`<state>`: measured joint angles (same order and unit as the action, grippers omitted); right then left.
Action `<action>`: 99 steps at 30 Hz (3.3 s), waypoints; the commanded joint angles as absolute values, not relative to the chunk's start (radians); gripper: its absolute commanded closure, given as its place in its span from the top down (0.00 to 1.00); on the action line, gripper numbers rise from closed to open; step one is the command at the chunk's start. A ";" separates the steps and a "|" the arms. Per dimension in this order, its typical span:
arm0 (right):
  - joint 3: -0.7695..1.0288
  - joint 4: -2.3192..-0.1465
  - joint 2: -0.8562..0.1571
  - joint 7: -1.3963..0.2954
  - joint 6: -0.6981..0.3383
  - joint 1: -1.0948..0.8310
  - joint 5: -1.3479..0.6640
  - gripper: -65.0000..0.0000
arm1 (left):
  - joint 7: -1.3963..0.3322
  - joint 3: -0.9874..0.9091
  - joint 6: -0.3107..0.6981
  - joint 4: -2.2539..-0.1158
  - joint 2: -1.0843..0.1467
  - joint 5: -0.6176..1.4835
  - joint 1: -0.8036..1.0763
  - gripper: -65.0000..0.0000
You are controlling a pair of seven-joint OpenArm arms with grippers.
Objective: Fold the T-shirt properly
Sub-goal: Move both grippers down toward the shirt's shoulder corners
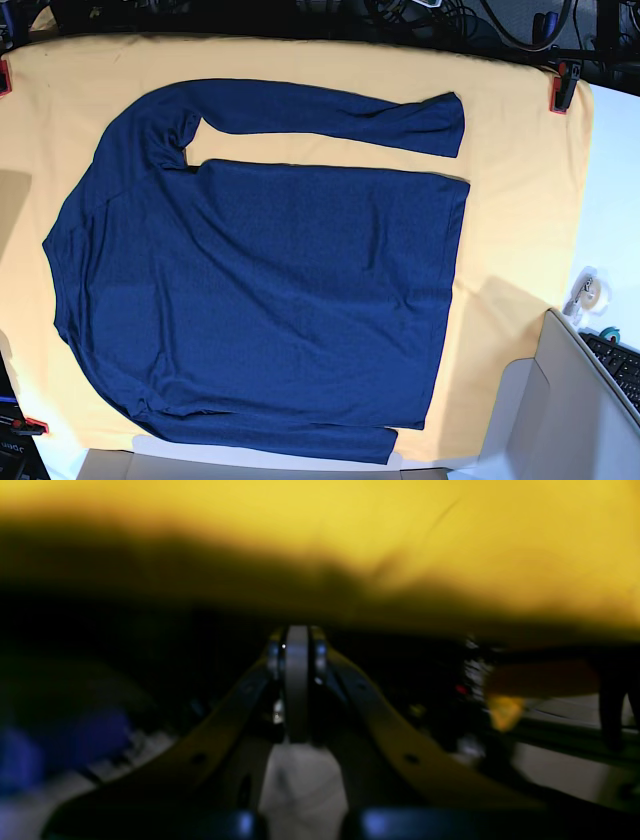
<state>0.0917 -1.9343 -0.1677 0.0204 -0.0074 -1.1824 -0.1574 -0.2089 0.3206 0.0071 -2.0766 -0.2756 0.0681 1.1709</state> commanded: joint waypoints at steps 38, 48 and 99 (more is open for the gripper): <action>0.300 -1.890 -0.277 0.031 -0.154 -0.808 -1.165 0.13 | -0.280 0.308 0.012 -2.092 -0.372 0.562 0.723 0.22; 0.300 -1.802 -0.274 -0.127 -0.154 -0.730 -1.484 0.27 | -0.308 0.308 0.012 -2.091 -0.372 0.562 0.697 0.30; 0.147 -1.681 -0.159 -0.194 -0.018 -0.648 -1.349 0.27 | -0.374 0.277 0.010 -2.091 -0.372 0.562 0.685 0.30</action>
